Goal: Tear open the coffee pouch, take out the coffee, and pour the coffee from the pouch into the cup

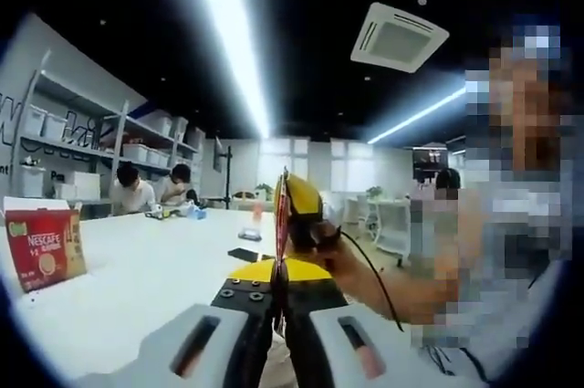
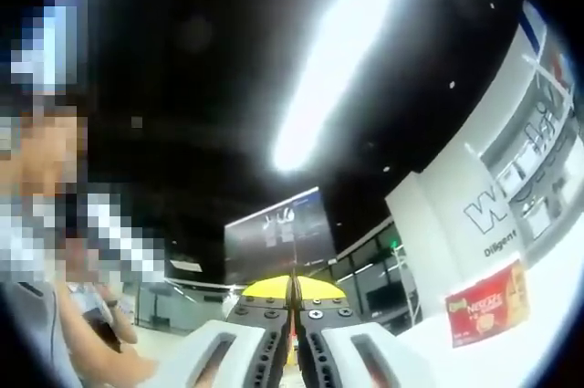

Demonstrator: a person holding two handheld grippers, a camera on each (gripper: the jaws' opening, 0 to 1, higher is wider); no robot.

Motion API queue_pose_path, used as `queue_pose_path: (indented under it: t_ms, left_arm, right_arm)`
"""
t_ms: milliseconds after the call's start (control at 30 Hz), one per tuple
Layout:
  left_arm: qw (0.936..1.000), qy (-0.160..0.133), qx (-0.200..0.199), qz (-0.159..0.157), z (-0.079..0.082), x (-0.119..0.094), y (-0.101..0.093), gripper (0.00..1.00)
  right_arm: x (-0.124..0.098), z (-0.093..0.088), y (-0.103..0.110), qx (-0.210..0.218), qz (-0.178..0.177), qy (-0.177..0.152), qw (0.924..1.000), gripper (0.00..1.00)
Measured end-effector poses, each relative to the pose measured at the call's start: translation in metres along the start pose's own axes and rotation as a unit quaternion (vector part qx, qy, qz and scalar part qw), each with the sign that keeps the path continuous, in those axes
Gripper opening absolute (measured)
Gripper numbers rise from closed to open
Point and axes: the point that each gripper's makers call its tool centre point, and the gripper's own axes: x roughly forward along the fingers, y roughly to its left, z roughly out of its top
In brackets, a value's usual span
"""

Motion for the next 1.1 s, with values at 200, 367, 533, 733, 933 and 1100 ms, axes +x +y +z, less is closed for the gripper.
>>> queue_pose_path:
  t_ms: [200,367,533,733,933,1100]
  left_arm:
    - [1.0,0.006,0.007,-0.003,0.002,-0.001,0.0,0.04]
    - [0.9999,0.01,0.01,-0.004,0.003,-0.002,0.002,0.04]
    - [0.9999,0.01,0.007,0.001,0.0,-0.003,0.004,0.04]
    - [0.9997,0.019,0.008,0.011,0.001,-0.003,0.006,0.04]
    - [0.9999,0.007,0.002,0.012,0.001,-0.009,0.01,0.04]
    - [0.9999,-0.002,-0.005,0.01,0.001,-0.007,0.011,0.04]
  right_arm:
    - [0.001,0.0,-0.001,0.0,-0.007,0.001,1.0,0.02]
    - [0.0,-0.001,-0.004,0.002,-0.009,-0.003,1.0,0.02]
    - [0.001,-0.004,-0.004,0.005,-0.006,-0.003,1.0,0.02]
    - [0.001,-0.005,-0.011,0.011,0.004,0.003,0.9999,0.02]
    - [0.007,-0.007,-0.007,0.01,0.006,0.007,0.9999,0.02]
    - [0.007,-0.006,-0.004,0.002,0.007,0.012,0.9999,0.02]
